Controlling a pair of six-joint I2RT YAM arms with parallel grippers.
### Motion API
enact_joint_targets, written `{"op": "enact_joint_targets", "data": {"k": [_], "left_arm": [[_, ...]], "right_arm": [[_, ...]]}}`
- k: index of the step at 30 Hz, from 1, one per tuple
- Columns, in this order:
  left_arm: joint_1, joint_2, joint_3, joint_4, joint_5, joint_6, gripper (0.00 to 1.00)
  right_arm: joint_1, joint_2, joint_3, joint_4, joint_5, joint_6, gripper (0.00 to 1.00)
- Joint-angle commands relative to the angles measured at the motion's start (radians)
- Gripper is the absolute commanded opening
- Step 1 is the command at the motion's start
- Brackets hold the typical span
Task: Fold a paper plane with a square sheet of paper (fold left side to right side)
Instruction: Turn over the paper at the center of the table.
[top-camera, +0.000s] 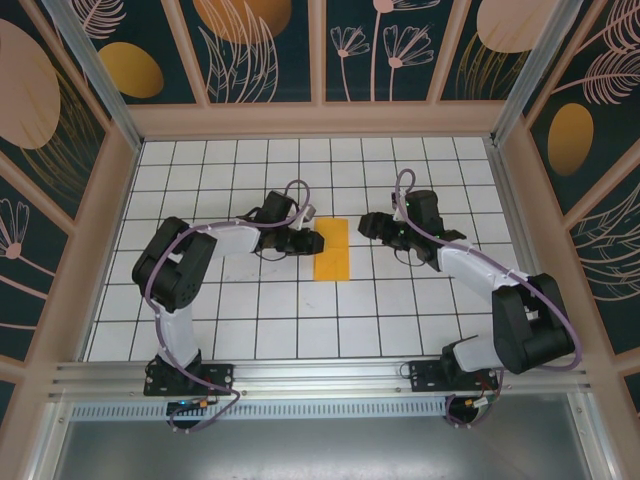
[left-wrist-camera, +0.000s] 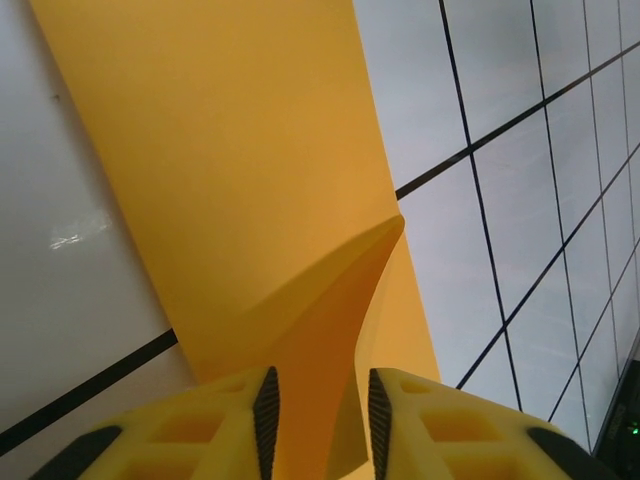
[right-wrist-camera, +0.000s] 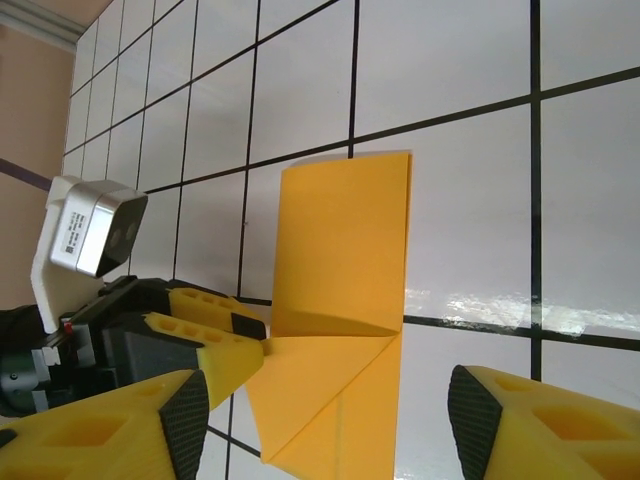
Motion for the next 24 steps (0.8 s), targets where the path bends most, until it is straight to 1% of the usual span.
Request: {"op": "enact_joint_targets", "data": {"k": [1, 3, 6, 9, 15, 24], "left_arm": [[-0.001, 0.002, 0.016, 0.006, 0.017, 0.013, 0.25], [-0.001, -0.020, 0.013, -0.014, -0.011, 0.029, 0.17], [0.001, -0.043, 0.009, -0.026, -0.029, 0.037, 0.11], [0.000, -0.054, 0.004, -0.025, -0.033, 0.033, 0.07], [0.002, -0.096, -0.025, -0.011, -0.055, 0.024, 0.07], [0.000, -0.112, -0.041, -0.004, -0.070, 0.021, 0.08]], "right_arm": [[-0.007, -0.007, -0.021, 0.051, -0.039, 0.017, 0.71], [-0.008, -0.001, -0.028, 0.066, -0.066, 0.023, 0.74], [-0.004, 0.019, -0.041, 0.110, -0.120, 0.046, 0.76], [0.008, 0.061, -0.047, 0.152, -0.173, 0.069, 0.76], [0.044, 0.184, -0.021, 0.208, -0.235, 0.116, 0.72], [0.078, 0.342, 0.041, 0.297, -0.283, 0.193, 0.66]]}}
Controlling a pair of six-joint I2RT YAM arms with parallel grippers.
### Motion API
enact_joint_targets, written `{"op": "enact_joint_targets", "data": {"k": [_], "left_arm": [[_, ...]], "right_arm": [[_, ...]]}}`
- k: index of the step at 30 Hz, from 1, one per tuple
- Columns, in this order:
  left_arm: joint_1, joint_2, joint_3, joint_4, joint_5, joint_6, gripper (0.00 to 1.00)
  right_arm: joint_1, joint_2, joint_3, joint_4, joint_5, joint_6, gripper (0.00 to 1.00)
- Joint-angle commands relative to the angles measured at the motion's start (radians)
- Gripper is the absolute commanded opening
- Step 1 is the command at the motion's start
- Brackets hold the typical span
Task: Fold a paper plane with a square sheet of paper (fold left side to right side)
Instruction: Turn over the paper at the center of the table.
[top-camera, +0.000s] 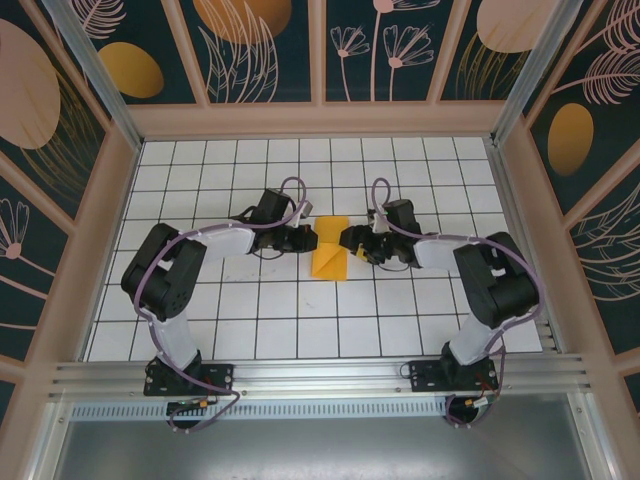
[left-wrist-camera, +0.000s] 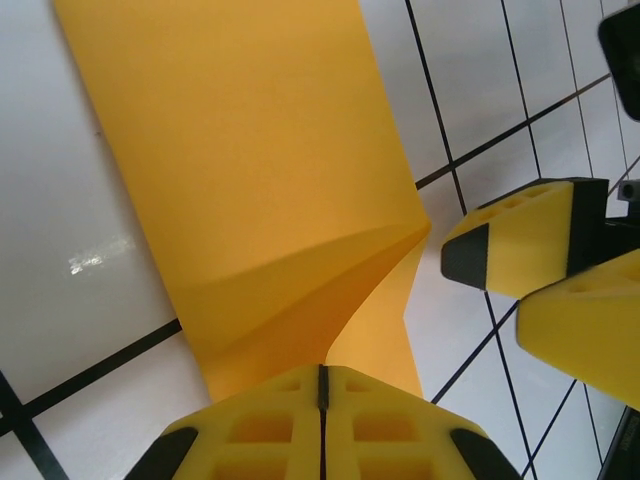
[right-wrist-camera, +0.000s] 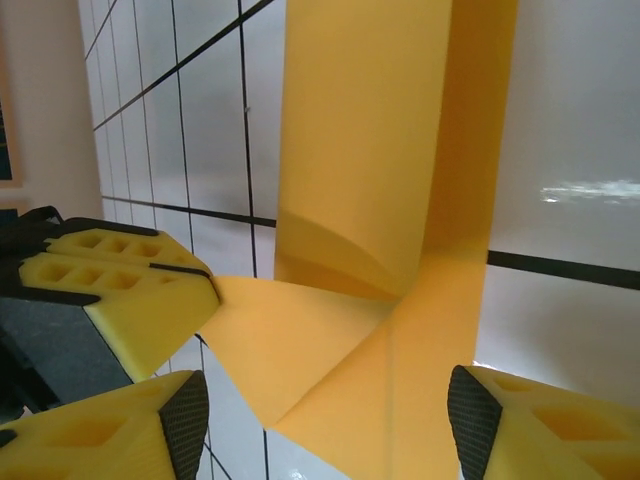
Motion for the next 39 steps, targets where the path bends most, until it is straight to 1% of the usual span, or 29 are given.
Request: {"op": "enact_joint_targets", "data": {"k": [1, 7, 11, 14, 16, 17, 19, 20, 22, 28, 31, 34, 37, 39], "left_arm": [[0.001, -0.027, -0.014, 0.011, -0.011, 0.002, 0.08], [0.000, -0.025, -0.016, 0.020, -0.012, -0.004, 0.08], [0.002, -0.021, -0.019, 0.020, -0.017, -0.005, 0.08], [0.002, -0.018, -0.021, 0.021, -0.021, -0.009, 0.09], [0.002, -0.012, -0.021, 0.020, -0.030, -0.010, 0.10], [0.003, -0.006, -0.021, 0.017, -0.036, -0.012, 0.12], [0.004, 0.003, -0.015, 0.006, -0.057, -0.012, 0.21], [0.005, 0.009, -0.012, -0.002, -0.063, -0.011, 0.22], [0.007, 0.013, -0.009, -0.006, -0.075, -0.011, 0.27], [0.009, -0.005, -0.006, -0.046, -0.129, 0.004, 0.34], [0.010, -0.016, -0.009, -0.063, -0.149, 0.011, 0.37], [0.011, -0.047, -0.020, -0.068, -0.164, 0.016, 0.41], [0.017, -0.106, -0.037, -0.074, -0.198, 0.016, 0.54], [0.023, -0.162, -0.067, -0.079, -0.219, 0.012, 0.60]], "right_arm": [[0.017, 0.044, 0.047, 0.078, -0.044, 0.047, 0.66], [0.032, 0.101, 0.054, 0.148, -0.075, 0.092, 0.66], [0.039, 0.124, 0.068, 0.160, -0.081, 0.099, 0.65], [0.040, 0.125, 0.069, 0.180, -0.085, 0.104, 0.61], [0.040, 0.123, 0.067, 0.194, -0.088, 0.105, 0.55], [0.040, 0.124, 0.066, 0.200, -0.090, 0.105, 0.52], [0.040, 0.123, 0.067, 0.203, -0.091, 0.102, 0.48], [0.040, 0.124, 0.068, 0.201, -0.091, 0.099, 0.45], [0.041, 0.124, 0.070, 0.193, -0.088, 0.093, 0.43], [0.040, 0.136, 0.088, 0.163, -0.076, 0.068, 0.34], [0.041, 0.142, 0.099, 0.156, -0.075, 0.062, 0.27], [0.042, 0.143, 0.108, 0.138, -0.068, 0.048, 0.18], [0.042, 0.138, 0.111, 0.128, -0.066, 0.038, 0.09], [0.042, 0.124, 0.111, 0.128, -0.060, 0.033, 0.04]]}}
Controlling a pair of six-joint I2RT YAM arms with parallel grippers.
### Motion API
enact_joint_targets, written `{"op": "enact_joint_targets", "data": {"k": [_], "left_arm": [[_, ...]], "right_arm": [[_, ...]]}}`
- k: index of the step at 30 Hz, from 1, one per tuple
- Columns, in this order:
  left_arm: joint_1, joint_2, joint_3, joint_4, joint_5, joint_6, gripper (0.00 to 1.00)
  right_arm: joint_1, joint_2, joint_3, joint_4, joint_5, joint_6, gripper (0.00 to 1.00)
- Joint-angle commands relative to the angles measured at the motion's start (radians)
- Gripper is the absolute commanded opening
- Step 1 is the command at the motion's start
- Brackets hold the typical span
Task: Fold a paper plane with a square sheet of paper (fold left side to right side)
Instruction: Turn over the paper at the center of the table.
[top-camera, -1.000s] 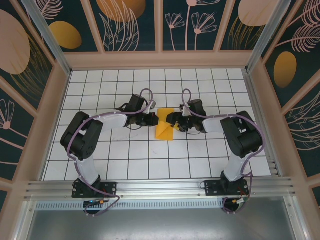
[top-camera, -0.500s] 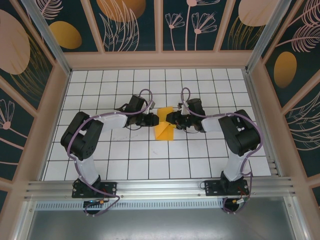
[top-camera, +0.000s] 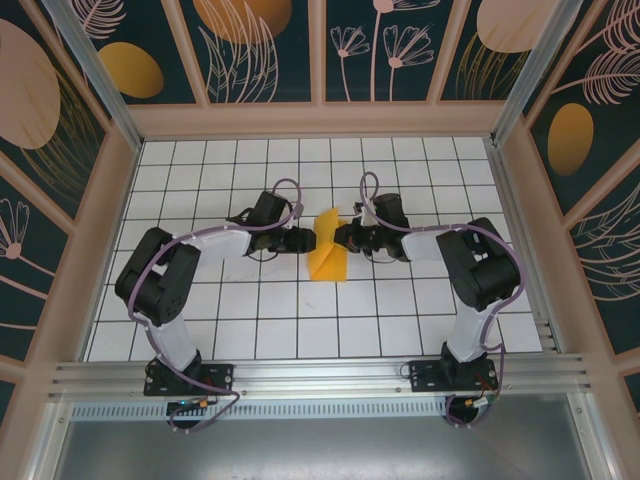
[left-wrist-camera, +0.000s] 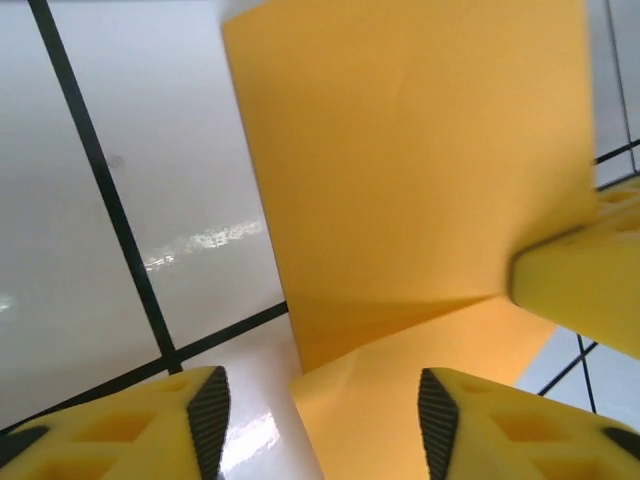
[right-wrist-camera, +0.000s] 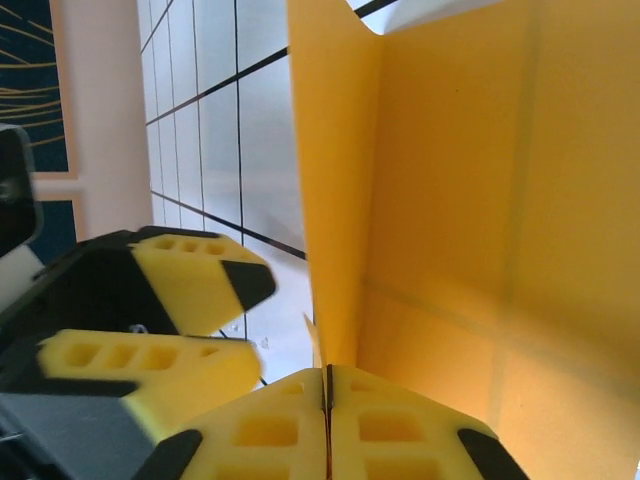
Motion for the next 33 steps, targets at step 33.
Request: {"op": "enact_joint_targets", "data": {"k": [33], "left_arm": [[0.035, -0.488, -0.016, 0.637, 0.342, -0.540, 0.97]], "right_arm": [[-0.135, -0.432, 0.308, 0.181, -0.293, 0.203, 0.00]]}}
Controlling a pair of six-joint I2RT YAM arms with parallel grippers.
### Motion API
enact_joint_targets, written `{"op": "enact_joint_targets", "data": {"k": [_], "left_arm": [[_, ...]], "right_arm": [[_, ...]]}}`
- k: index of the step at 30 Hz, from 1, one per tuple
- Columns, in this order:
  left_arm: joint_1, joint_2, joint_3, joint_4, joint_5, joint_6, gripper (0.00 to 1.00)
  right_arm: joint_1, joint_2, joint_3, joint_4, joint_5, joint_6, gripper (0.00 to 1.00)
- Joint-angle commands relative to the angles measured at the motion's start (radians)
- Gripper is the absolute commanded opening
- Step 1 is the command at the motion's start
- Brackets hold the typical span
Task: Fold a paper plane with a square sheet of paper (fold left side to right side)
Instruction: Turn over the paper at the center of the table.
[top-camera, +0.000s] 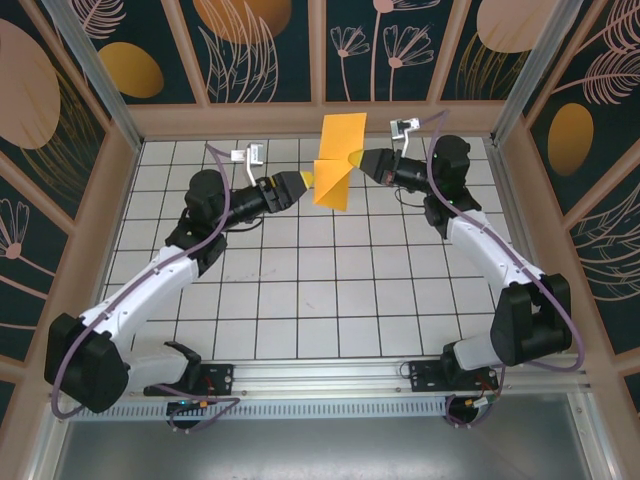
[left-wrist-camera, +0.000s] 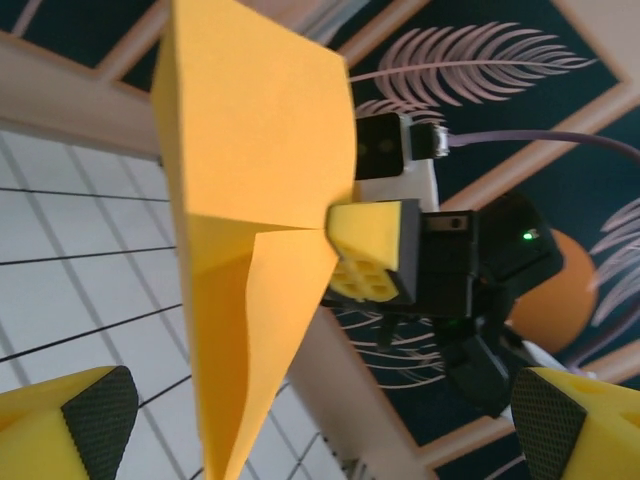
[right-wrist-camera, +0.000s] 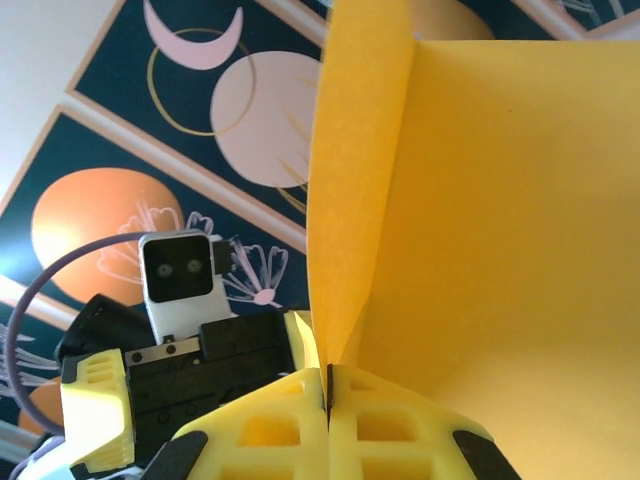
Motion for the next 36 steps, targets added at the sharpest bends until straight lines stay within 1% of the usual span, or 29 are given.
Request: {"op": "enact_joint_targets", "data": {"k": [1, 5, 8, 11, 16, 18, 19, 23, 25, 32, 34, 36], "left_arm": [[0.005, 0.036, 0.027, 0.148, 0.119, -0.085, 0.96], [0.005, 0.054, 0.024, 0.156, 0.137, -0.088, 0.94], [0.004, 0.061, 0.023, 0.169, 0.156, -0.095, 0.90], [0.004, 0.070, 0.017, 0.196, 0.181, -0.109, 0.78], [0.003, 0.078, 0.005, 0.225, 0.205, -0.121, 0.53], [0.003, 0.080, 0.000, 0.224, 0.207, -0.121, 0.45], [0.003, 0.080, -0.005, 0.225, 0.205, -0.120, 0.41], [0.003, 0.079, -0.018, 0.223, 0.200, -0.118, 0.35], [0.003, 0.077, -0.020, 0.220, 0.196, -0.117, 0.31], [0.003, 0.070, -0.026, 0.186, 0.180, -0.096, 0.17], [0.003, 0.073, -0.028, 0.175, 0.176, -0.088, 0.12], [0.003, 0.072, -0.026, 0.156, 0.171, -0.072, 0.10]], "right_arm": [[0.027, -0.025, 0.053, 0.089, -0.042, 0.066, 0.00], [0.045, -0.027, 0.069, 0.105, -0.033, 0.089, 0.00], [0.056, -0.022, 0.071, 0.119, -0.029, 0.105, 0.00], [0.063, -0.014, 0.069, 0.135, -0.023, 0.122, 0.00], [0.069, -0.006, 0.062, 0.134, -0.006, 0.128, 0.00], [0.068, -0.005, 0.057, 0.132, -0.002, 0.127, 0.00], [0.068, -0.005, 0.054, 0.132, 0.002, 0.128, 0.00], [0.068, -0.006, 0.048, 0.129, 0.007, 0.127, 0.01], [0.067, -0.008, 0.042, 0.123, 0.011, 0.123, 0.02], [0.057, -0.032, 0.017, 0.068, 0.025, 0.082, 0.12], [0.051, -0.042, 0.013, 0.017, 0.032, 0.046, 0.15], [0.045, -0.059, 0.013, -0.069, 0.051, -0.015, 0.21]]}}
